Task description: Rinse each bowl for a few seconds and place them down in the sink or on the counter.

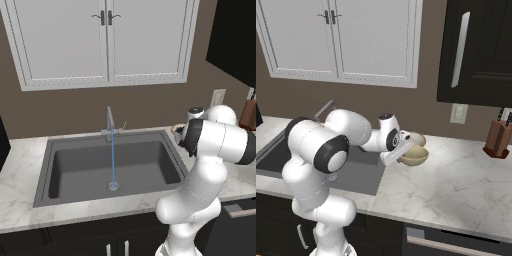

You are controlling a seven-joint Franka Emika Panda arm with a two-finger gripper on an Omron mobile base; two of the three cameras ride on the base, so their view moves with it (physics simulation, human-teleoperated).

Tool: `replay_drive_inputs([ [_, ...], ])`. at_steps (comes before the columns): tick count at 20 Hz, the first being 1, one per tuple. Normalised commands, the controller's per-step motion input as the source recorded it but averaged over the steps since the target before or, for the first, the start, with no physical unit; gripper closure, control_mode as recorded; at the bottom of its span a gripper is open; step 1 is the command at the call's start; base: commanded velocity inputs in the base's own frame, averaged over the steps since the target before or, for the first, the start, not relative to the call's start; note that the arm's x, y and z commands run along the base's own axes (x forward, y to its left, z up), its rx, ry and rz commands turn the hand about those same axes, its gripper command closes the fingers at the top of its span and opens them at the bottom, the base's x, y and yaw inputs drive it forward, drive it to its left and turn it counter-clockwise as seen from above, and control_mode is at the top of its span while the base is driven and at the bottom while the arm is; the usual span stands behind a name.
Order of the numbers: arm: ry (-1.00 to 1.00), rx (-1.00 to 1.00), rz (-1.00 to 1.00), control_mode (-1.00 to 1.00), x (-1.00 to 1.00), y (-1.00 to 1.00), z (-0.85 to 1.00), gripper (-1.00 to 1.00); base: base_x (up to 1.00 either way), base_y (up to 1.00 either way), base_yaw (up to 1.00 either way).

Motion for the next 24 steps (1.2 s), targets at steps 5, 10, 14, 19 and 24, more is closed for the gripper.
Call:
replay_drive_inputs([
  [5, 0.00, 0.04, 0.00, -1.00, 0.17, -0.19, -0.29, 1.00, 0.00, 0.00, 0.00],
  [10, 0.00, 0.04, 0.00, -1.00, 0.16, -0.21, -0.29, 1.00, 0.00, 0.00, 0.00],
  [14, 0.00, 0.05, 0.00, -1.00, 0.05, -0.23, -0.23, 1.00, 0.00, 0.00, 0.00],
  [19, 0.01, 0.04, 0.00, -1.00, 0.00, -0.19, -0.14, -1.00, 0.00, 0.00, 0.00],
  [24, 0.00, 0.05, -0.01, -1.00, -0.09, -0.29, -0.03, -1.00, 0.00, 0.00, 0.00],
])
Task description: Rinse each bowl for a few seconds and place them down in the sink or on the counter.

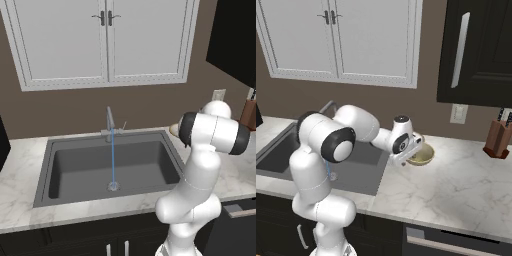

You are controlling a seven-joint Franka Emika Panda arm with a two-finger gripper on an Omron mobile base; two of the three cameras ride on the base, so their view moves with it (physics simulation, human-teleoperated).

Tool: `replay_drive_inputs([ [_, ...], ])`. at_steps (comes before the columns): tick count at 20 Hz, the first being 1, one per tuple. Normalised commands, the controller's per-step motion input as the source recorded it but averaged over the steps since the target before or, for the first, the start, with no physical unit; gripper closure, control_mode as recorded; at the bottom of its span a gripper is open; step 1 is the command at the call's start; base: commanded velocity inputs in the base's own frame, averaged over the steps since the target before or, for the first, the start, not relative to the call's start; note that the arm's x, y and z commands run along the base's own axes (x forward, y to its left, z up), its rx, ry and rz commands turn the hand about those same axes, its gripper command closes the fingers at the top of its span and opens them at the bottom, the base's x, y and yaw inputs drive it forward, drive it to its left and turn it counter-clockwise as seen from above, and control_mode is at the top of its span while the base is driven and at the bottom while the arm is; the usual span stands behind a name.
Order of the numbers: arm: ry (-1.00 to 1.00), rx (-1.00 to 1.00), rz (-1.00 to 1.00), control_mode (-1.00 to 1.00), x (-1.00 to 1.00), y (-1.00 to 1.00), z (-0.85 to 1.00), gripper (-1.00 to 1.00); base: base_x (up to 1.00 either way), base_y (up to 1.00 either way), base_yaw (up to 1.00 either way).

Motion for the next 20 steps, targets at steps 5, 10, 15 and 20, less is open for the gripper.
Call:
replay_drive_inputs([
  [5, -0.03, 0.04, -0.02, -1.00, -0.14, -0.21, 0.01, -1.00, 0.00, 0.00, 0.00],
  [10, -0.04, 0.01, -0.01, -1.00, -0.12, -0.02, 0.15, -1.00, 0.00, 0.00, 0.00],
  [15, -0.06, 0.00, 0.00, -1.00, -0.12, 0.05, 0.24, -1.00, 0.00, 0.00, 0.00],
  [20, -0.08, -0.04, 0.00, -1.00, -0.15, 0.18, 0.30, -1.00, 0.00, 0.00, 0.00],
])
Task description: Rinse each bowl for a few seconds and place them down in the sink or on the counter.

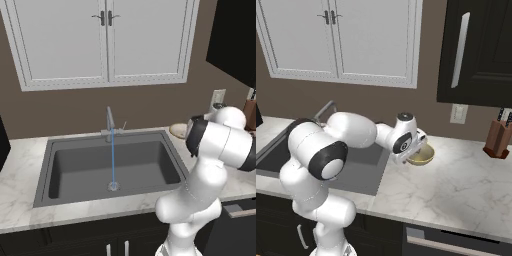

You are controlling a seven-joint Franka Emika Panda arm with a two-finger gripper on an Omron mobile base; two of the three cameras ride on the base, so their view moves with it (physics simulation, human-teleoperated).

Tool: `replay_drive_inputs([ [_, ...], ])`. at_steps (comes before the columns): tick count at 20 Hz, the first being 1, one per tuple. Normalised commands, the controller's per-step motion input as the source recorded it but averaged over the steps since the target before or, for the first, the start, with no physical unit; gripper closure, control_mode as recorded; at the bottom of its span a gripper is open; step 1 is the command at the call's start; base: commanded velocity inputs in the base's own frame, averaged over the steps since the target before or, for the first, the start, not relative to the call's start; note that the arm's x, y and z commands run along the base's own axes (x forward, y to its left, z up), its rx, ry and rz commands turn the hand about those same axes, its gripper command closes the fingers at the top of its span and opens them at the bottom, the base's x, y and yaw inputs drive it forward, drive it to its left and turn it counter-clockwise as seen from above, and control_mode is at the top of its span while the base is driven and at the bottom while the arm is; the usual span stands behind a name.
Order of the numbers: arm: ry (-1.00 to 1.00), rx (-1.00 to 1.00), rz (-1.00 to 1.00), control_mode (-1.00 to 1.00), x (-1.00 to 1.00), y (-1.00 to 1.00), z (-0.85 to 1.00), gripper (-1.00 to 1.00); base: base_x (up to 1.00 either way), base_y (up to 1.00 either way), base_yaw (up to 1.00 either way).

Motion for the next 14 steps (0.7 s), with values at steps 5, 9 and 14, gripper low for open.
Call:
replay_drive_inputs([
  [5, -0.08, -0.06, 0.00, -1.00, -0.14, 0.27, 0.30, -1.00, 0.00, 0.00, 0.00],
  [9, -0.08, -0.07, 0.00, -1.00, -0.16, 0.22, 0.34, -1.00, 0.00, 0.00, 0.00],
  [14, -0.04, -0.06, 0.00, -1.00, -0.16, 0.10, 0.41, -1.00, 0.00, 0.00, 0.00],
])
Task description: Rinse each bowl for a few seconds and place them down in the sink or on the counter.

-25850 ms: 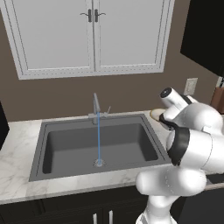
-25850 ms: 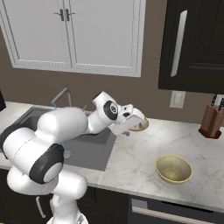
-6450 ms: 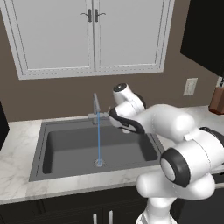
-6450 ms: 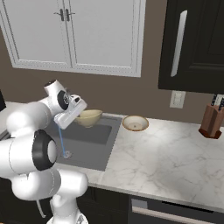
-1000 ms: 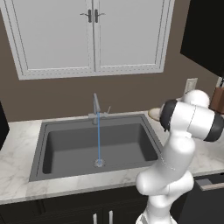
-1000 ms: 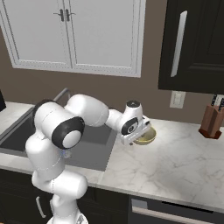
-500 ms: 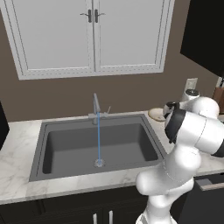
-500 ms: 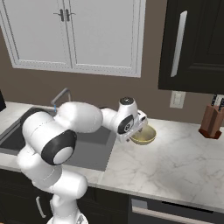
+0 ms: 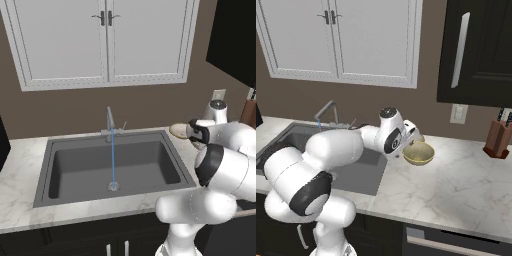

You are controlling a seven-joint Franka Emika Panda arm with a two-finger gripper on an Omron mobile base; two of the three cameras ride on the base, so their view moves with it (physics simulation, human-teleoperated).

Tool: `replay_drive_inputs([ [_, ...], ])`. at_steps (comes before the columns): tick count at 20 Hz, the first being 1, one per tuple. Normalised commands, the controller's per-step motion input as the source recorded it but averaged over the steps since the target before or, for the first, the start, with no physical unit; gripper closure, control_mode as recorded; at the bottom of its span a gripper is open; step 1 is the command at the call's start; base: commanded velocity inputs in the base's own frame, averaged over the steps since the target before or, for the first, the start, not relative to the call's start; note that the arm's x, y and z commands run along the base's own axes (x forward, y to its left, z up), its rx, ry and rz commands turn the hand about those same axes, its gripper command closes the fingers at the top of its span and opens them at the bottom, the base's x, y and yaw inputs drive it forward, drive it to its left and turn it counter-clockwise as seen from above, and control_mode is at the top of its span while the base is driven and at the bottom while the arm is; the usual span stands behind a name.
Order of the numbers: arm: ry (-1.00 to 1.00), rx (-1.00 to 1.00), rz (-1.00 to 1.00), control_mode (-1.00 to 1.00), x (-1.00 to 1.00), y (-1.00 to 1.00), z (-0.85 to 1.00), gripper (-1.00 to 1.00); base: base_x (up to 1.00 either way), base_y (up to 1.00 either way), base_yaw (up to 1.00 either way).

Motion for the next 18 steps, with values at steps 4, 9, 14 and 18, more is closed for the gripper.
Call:
replay_drive_inputs([
  [4, 0.00, -0.06, 0.00, -1.00, -0.16, 0.19, 0.49, -1.00, 0.00, 0.00, 0.00],
  [9, 0.01, -0.06, 0.00, -1.00, -0.17, 0.24, 0.54, -1.00, 0.00, 0.00, 0.00],
  [14, 0.02, -0.04, 0.01, -1.00, -0.18, 0.23, 0.55, -1.00, 0.00, 0.00, 0.00],
  [18, 0.00, -0.02, 0.02, -1.00, -0.26, 0.20, 0.51, -1.00, 0.00, 0.00, 0.00],
])
